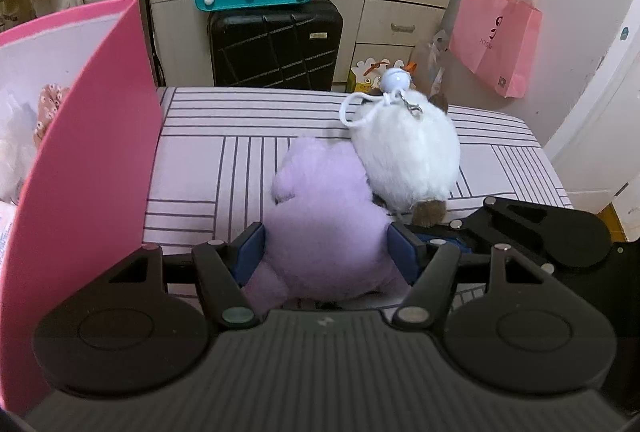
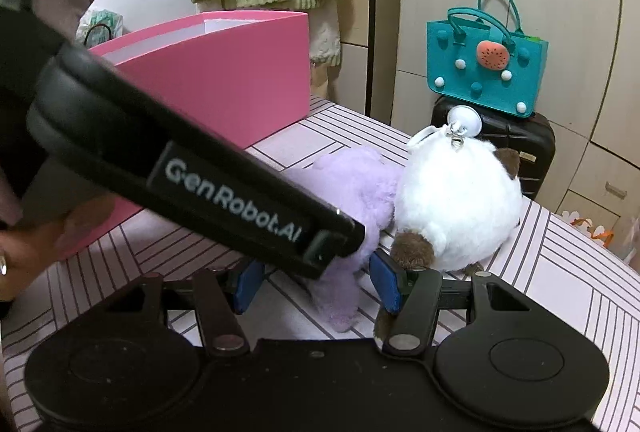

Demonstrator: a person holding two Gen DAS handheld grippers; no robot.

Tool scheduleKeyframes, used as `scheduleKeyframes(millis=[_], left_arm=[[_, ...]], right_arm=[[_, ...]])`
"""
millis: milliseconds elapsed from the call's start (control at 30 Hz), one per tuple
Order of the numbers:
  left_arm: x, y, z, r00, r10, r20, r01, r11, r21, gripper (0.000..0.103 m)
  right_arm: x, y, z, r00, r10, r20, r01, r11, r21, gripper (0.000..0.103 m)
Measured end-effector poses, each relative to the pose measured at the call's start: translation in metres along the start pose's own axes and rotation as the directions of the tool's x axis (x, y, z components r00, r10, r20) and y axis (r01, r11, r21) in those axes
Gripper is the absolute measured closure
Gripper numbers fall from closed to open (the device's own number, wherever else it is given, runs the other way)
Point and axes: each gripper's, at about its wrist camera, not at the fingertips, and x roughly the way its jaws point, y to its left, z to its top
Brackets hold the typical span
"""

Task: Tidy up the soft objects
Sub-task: 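Grasp the lilac plush with the left tool while the right tool grasps it too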

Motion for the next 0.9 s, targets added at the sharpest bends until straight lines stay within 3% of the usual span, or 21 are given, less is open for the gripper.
scheduleKeyframes(millis=[333, 900], left_arm=[[0.001, 0.004, -0.008, 1.000, -0.018, -0.006, 0.018, 0.999, -0.035, 0.043], [-0.038, -0.004, -0.031, 0.997, -0.080, -0.022, 0.080, 0.996, -0.029, 0.044]], right_arm=[[-0.003, 0.003, -0.002, 1.000, -0.007, 0.005, 0.007, 1.000, 0.013, 0.049], [-0.039, 0.034, -0.009, 0.999, -0.039, -0.027, 0.040, 0.999, 0.037, 0.049]])
